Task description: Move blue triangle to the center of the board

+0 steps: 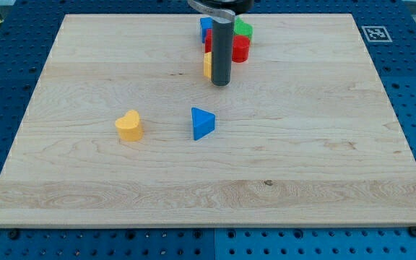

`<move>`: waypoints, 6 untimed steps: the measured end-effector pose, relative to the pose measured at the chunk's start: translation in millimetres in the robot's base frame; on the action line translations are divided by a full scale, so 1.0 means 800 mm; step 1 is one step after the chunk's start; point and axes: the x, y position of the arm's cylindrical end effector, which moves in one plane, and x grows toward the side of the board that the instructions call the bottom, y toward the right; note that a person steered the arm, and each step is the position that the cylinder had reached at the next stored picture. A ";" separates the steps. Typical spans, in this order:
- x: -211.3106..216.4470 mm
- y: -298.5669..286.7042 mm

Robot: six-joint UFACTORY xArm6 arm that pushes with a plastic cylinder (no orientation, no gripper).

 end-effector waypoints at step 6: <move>-0.037 -0.041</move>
